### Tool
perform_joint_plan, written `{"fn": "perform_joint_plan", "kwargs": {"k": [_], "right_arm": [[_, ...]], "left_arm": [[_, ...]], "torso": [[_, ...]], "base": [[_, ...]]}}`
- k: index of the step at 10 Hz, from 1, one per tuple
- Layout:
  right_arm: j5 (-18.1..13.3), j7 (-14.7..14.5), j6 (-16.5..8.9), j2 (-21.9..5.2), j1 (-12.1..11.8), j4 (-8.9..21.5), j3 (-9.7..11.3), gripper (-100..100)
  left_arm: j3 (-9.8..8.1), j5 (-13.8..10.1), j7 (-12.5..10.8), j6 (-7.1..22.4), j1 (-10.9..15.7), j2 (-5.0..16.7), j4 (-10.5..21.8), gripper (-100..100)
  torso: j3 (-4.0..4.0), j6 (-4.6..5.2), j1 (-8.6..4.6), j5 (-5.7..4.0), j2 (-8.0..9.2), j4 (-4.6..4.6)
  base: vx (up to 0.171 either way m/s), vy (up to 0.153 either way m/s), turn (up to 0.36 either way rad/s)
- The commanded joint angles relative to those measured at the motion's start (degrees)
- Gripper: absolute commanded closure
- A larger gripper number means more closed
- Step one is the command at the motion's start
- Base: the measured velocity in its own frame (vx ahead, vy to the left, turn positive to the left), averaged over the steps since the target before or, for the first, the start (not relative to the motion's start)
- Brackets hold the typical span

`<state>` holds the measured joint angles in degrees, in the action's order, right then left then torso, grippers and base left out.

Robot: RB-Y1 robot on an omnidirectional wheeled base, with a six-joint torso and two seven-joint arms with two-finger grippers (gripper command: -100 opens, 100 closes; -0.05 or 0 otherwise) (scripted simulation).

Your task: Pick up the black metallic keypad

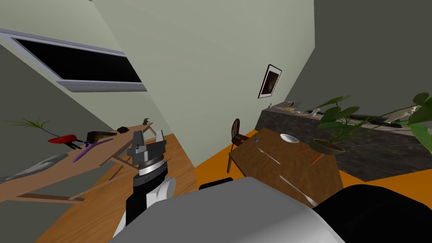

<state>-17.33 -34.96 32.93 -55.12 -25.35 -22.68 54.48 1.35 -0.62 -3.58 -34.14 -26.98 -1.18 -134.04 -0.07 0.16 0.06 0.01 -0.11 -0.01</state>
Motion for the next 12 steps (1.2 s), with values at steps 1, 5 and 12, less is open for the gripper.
{"fn": "perform_joint_plan", "kwargs": {"k": [1, 5, 12], "right_arm": [[0.0, 0.5, -1.2, -1.1, -0.6, -2.4, 0.2, -100], [-0.6, -1.6, 2.0, 0.2, 2.1, 0.3, 0.5, -100], [-0.4, -2.9, 1.1, 2.6, 2.4, -2.8, 0.2, -100]], "left_arm": [[0.00, 0.0, 0.0, 0.0, 0.0, 0.0, 0.0, 0], [0.00, 0.0, 0.0, 0.0, 0.0, 0.0, 0.0, 0], [0.00, 0.0, 0.0, 0.0, 0.0, 0.0, 0.0, 0]], "torso": [[0.00, 0.00, 0.00, 0.00, 0.00, 0.00], [-0.01, -0.01, 0.04, 0.00, -0.03, 0.00], [0.06, 0.02, -0.11, -0.04, 0.09, 0.02]], "base": [[0.011, -0.007, -0.028], [0.046, -0.007, 0.147], [0.015, -0.020, 0.010]]}}
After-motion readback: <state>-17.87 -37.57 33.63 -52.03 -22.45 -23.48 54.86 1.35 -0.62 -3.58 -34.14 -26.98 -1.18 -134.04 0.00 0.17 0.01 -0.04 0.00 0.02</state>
